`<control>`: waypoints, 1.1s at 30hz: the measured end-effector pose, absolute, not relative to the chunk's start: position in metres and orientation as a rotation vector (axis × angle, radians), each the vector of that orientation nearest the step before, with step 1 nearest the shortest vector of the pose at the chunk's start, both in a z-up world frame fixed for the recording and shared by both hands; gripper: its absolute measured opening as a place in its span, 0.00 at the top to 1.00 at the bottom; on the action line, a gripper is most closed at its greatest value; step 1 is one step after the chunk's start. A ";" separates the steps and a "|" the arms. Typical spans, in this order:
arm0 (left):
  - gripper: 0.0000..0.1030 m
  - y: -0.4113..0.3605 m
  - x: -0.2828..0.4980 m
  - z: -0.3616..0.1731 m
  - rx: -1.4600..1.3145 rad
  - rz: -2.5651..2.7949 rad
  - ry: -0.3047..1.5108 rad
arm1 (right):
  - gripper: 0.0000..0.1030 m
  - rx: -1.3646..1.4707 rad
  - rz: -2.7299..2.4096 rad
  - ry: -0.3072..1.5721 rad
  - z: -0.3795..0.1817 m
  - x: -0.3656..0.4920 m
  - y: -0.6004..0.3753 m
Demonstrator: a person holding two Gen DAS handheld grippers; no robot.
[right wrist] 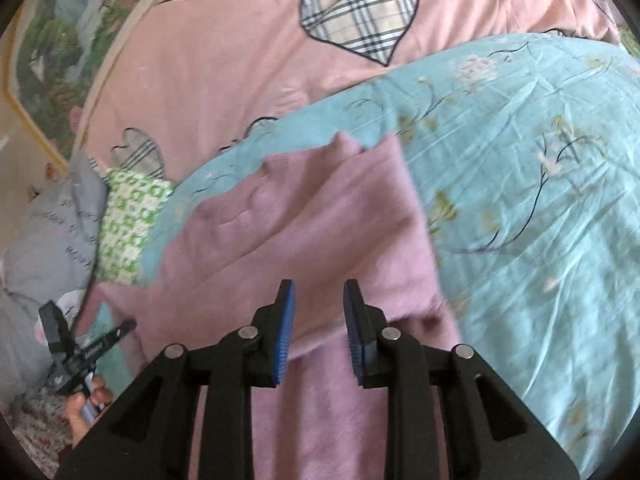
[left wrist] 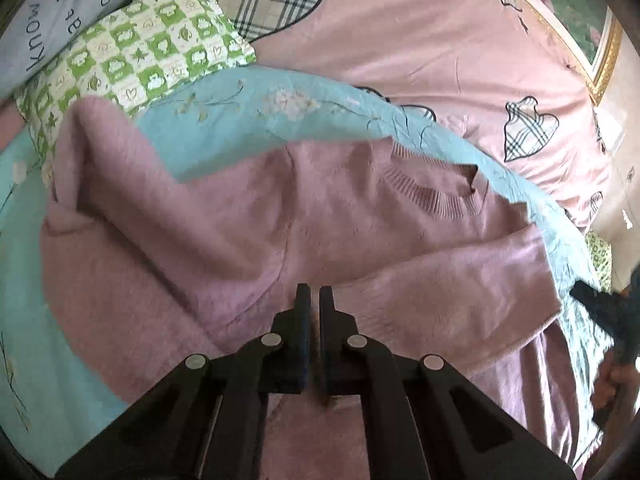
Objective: Fold small clothes
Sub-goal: 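Grasp the cuff of the other sleeve with the left gripper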
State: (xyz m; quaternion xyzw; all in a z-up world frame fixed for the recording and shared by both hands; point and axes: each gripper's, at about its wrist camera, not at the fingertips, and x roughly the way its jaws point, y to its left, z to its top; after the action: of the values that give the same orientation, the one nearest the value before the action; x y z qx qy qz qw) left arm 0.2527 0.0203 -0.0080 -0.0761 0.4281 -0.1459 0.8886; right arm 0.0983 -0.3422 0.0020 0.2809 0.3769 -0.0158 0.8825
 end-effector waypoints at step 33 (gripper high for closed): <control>0.98 0.012 0.256 -0.023 -0.175 -0.463 0.955 | 0.39 0.613 -0.171 0.819 -0.017 0.127 -0.387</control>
State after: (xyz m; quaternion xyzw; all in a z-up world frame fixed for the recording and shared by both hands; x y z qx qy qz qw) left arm 0.2560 0.0116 -0.0234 -0.0833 0.4548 -0.2203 0.8589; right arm 0.1266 -0.3867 -0.0168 0.2930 0.3914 -0.0819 0.8685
